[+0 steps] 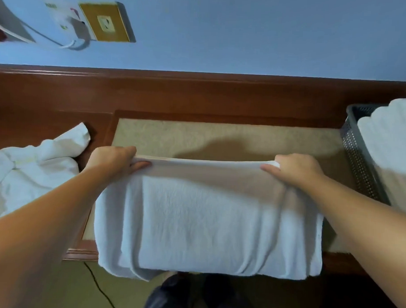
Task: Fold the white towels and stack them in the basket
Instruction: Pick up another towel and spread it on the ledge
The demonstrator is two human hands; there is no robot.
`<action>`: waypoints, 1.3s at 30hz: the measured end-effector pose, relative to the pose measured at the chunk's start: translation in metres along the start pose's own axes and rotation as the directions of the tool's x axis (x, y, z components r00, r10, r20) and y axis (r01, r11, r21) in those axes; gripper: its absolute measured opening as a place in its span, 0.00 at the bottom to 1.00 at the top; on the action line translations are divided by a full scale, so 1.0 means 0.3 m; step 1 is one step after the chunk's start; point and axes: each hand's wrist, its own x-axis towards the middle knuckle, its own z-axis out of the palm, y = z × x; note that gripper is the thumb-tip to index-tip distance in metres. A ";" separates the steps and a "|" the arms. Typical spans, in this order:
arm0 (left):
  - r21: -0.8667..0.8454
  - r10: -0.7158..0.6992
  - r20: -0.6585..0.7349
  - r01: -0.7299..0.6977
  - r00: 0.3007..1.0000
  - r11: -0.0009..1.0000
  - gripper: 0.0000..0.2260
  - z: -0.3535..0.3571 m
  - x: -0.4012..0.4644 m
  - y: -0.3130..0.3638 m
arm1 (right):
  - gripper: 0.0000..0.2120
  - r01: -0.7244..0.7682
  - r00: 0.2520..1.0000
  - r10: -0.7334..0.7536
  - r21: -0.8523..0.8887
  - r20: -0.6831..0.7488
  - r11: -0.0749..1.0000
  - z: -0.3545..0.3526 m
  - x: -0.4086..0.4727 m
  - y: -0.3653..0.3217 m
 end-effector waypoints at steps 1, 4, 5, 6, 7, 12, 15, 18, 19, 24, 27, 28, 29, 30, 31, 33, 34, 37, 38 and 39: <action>0.000 0.006 0.007 -0.006 1.000 1.000 0.29 0.015 0.049 -0.009 | 0.32 -0.010 1.000 0.010 0.003 0.014 1.000 0.006 0.052 0.002; -0.030 0.015 0.024 -0.015 1.000 0.999 0.29 0.060 0.209 -0.034 | 0.34 -0.079 0.997 0.078 0.063 0.025 0.995 0.026 0.209 0.011; -0.050 0.010 0.023 -0.009 1.000 0.999 0.29 0.078 0.262 -0.044 | 0.34 -0.105 0.994 0.104 0.087 0.017 0.991 0.034 0.263 0.014; -0.065 -0.003 0.014 0.004 1.000 0.998 0.29 0.090 0.309 -0.049 | 0.34 -0.132 0.991 0.131 0.110 0.009 0.985 0.039 0.304 0.018; -0.073 -0.017 -0.002 0.017 1.000 0.997 0.30 0.103 0.372 -0.052 | 0.35 -0.149 0.988 0.151 0.126 -0.010 0.981 0.045 0.361 0.024; -0.096 -0.082 -0.029 0.079 0.996 0.992 0.30 0.135 0.591 -0.022 | 0.37 -0.176 0.976 0.174 -0.007 -0.131 0.984 0.052 0.544 0.073; -0.081 -0.126 -0.015 0.125 0.992 0.989 0.30 0.178 0.680 -0.002 | 0.39 -0.224 0.966 0.221 -0.003 -0.136 0.975 0.067 0.643 0.086; -0.049 -0.163 -0.002 0.163 0.987 0.985 0.32 0.238 0.716 0.009 | 0.40 -0.269 0.953 0.266 0.000 -0.144 0.963 0.097 0.698 0.074; -0.046 -0.176 -0.014 0.175 0.984 0.983 0.33 0.258 0.726 0.008 | 0.41 -0.280 0.951 0.278 0.003 -0.138 0.960 0.103 0.712 0.072; -0.058 -0.153 -0.155 0.145 0.976 0.988 0.34 0.329 0.766 -0.017 | 0.41 -0.313 0.938 0.315 0.039 -0.148 0.949 0.119 0.766 0.074; -0.104 -0.115 -0.277 0.089 0.954 0.991 0.31 0.361 0.776 -0.042 | 0.42 -0.332 0.917 0.339 0.067 -0.211 0.941 0.129 0.788 0.071; -0.110 -0.115 -0.302 0.085 0.946 0.990 0.32 0.365 0.781 -0.049 | 0.42 -0.346 0.908 0.355 0.081 -0.224 0.935 0.128 0.796 0.070; -0.117 -0.119 -0.322 0.085 0.939 0.989 0.32 0.371 0.790 -0.053 | 0.42 -0.362 0.897 0.374 0.094 -0.234 0.927 0.127 0.804 0.068; -0.128 -0.132 -0.341 0.093 0.931 0.987 0.32 0.371 0.800 -0.054 | 0.43 -0.380 0.886 0.395 0.107 -0.244 0.919 0.125 0.815 0.064; -0.141 -0.146 -0.350 0.102 0.925 0.985 0.32 0.373 0.813 -0.052 | 0.43 -0.403 0.874 0.421 0.124 -0.242 0.907 0.127 0.825 0.061; -0.168 -0.199 -0.320 0.152 0.926 0.974 0.31 0.374 0.834 -0.033 | 0.45 -0.455 0.845 0.486 0.178 -0.225 0.873 0.137 0.839 0.044; -0.177 -0.236 -0.294 0.190 0.926 0.966 0.31 0.375 0.836 -0.017 | 0.46 -0.483 0.821 0.527 0.223 -0.221 0.847 0.146 0.844 0.033; -0.194 -0.385 -0.181 0.351 0.905 0.916 0.35 0.376 0.827 0.017 | 0.51 -0.576 0.705 0.681 0.401 -0.198 0.713 0.145 0.847 -0.010; -0.204 -0.443 -0.116 0.416 0.889 0.886 0.37 0.370 0.819 0.020 | 0.53 -0.606 0.669 0.725 0.444 -0.166 0.661 0.132 0.840 -0.027; -0.224 -0.500 -0.048 0.479 0.865 0.849 0.41 0.362 0.813 0.018 | 0.55 -0.630 0.638 0.760 0.481 -0.128 0.610 0.116 0.830 -0.049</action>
